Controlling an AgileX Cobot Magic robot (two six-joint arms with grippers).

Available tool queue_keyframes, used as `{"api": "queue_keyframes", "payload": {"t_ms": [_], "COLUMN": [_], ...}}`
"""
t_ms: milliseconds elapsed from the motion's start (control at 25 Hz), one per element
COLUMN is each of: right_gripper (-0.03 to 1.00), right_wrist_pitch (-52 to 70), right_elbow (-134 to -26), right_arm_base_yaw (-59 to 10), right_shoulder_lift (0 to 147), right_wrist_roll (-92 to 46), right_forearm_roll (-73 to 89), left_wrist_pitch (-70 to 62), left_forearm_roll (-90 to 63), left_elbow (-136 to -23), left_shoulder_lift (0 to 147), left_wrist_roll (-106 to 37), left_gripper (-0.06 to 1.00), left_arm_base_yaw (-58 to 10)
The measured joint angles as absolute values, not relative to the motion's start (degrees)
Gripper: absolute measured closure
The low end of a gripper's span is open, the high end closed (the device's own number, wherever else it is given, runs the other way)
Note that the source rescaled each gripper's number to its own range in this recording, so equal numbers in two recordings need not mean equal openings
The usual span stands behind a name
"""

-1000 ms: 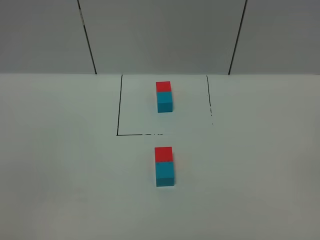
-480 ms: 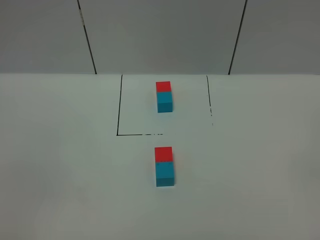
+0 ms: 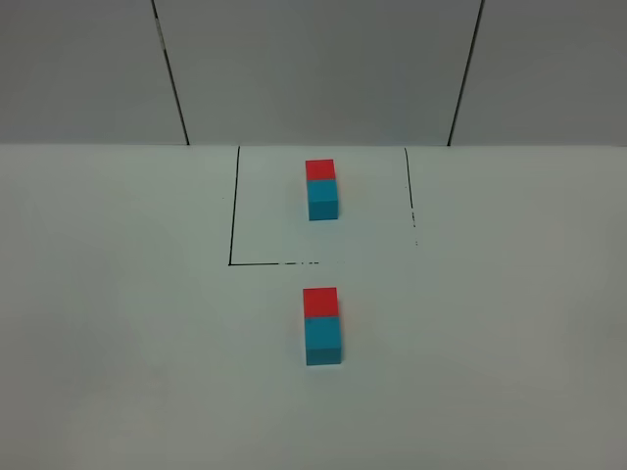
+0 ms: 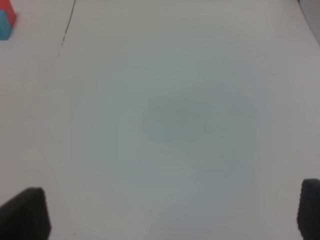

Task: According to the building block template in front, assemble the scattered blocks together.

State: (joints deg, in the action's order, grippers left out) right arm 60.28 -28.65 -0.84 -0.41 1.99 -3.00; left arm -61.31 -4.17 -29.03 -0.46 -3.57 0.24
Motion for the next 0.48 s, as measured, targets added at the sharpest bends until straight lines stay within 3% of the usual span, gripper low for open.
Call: {"api": "queue_keyframes", "payload": {"t_ms": [480], "right_gripper": [-0.03], "right_wrist_pitch": [60.28], "right_elbow": [-28.65], "right_arm_base_yaw": [-0.84], "right_shoulder_lift": [-0.41], "right_wrist_roll": [1.79], "right_forearm_roll": [-2.88], "left_wrist_pitch": [-61.31], "left_forearm_roll": [-4.17], "left_elbow": [-29.03], "left_shoulder_lift": [-0.46], "left_wrist_roll": [-3.44], "left_gripper": [0.06], "left_arm_base_yaw": [0.24]}}
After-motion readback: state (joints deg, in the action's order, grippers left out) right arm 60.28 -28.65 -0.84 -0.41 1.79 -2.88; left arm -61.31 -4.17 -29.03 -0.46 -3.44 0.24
